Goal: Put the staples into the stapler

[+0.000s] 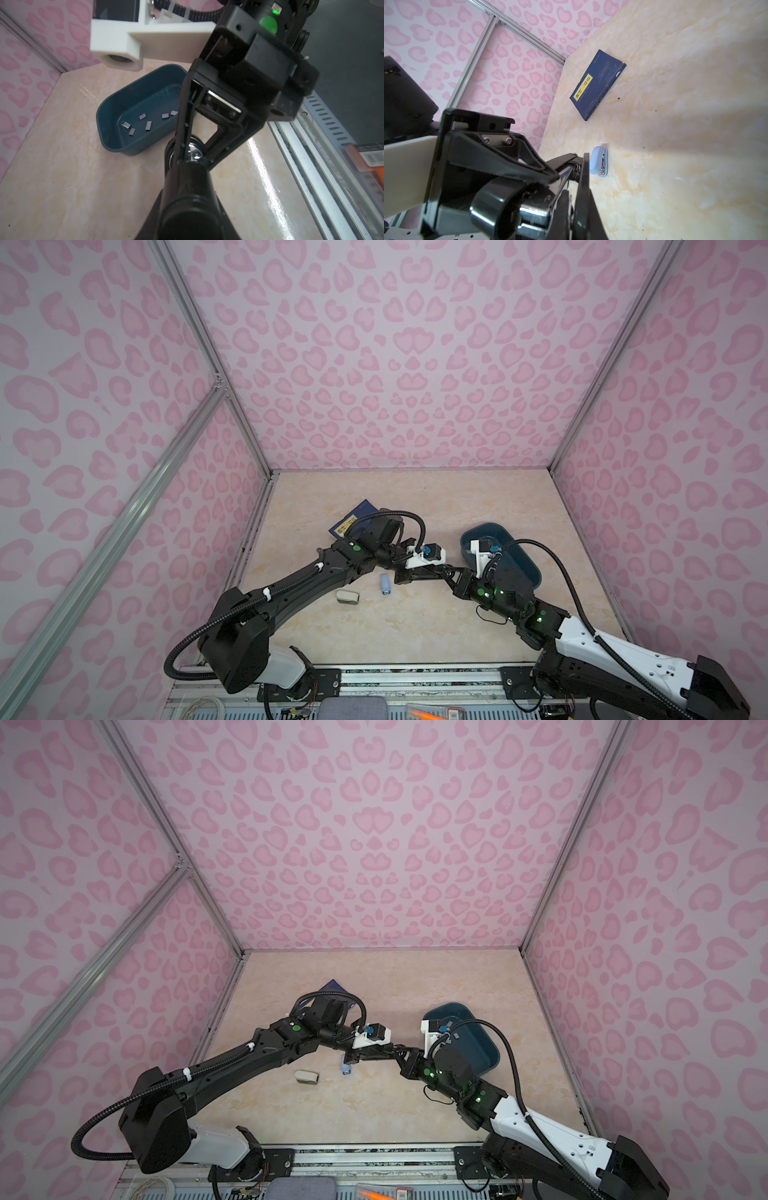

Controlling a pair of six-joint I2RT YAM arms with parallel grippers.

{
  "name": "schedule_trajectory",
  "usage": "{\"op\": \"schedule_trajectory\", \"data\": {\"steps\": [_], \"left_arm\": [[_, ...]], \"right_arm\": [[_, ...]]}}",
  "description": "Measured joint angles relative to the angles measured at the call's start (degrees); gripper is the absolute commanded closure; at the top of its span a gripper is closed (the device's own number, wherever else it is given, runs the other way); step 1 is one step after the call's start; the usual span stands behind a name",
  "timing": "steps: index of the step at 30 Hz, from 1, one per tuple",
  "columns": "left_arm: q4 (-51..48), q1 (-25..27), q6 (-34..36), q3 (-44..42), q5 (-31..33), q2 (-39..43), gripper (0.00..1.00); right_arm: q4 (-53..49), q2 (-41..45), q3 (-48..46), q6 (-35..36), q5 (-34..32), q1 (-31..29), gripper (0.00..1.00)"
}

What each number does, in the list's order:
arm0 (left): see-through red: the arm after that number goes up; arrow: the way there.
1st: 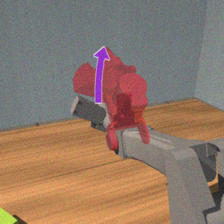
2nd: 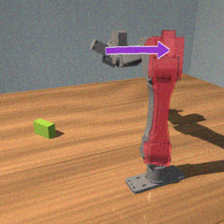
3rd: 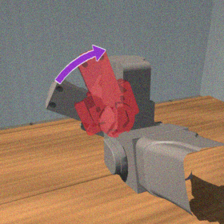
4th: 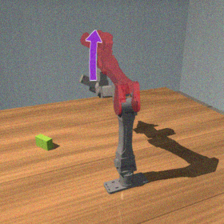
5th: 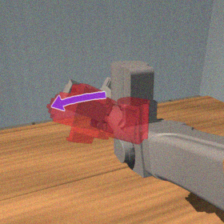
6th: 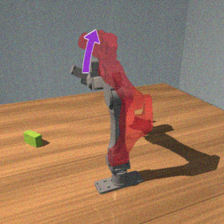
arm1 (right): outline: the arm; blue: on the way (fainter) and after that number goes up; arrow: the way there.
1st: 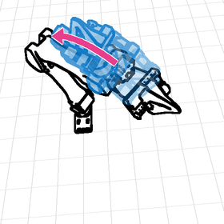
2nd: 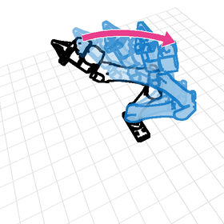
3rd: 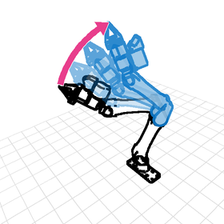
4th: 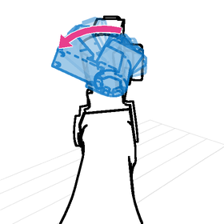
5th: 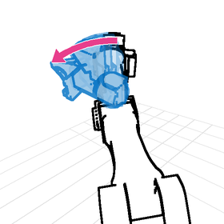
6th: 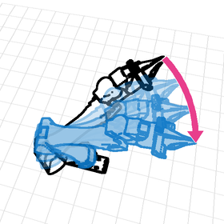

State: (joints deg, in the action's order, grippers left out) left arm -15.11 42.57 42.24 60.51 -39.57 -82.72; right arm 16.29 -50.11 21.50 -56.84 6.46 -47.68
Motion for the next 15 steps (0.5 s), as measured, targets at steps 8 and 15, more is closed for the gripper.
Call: {"op": "schedule_trajectory", "data": {"steps": [8, 15], "left_arm": [[-0.5, -0.3, 0.0, -0.3, 1.0, 0.6, 0.97], [-1.1, -0.9, -0.2, -1.1, 1.0, 1.0, 0.97]], "right_arm": [[5.1, -0.3, -6.0, -1.4, 2.7, 5.9, 1.0], [5.1, -1.7, -5.2, 0.5, 5.9, 7.3, 0.79]]}}
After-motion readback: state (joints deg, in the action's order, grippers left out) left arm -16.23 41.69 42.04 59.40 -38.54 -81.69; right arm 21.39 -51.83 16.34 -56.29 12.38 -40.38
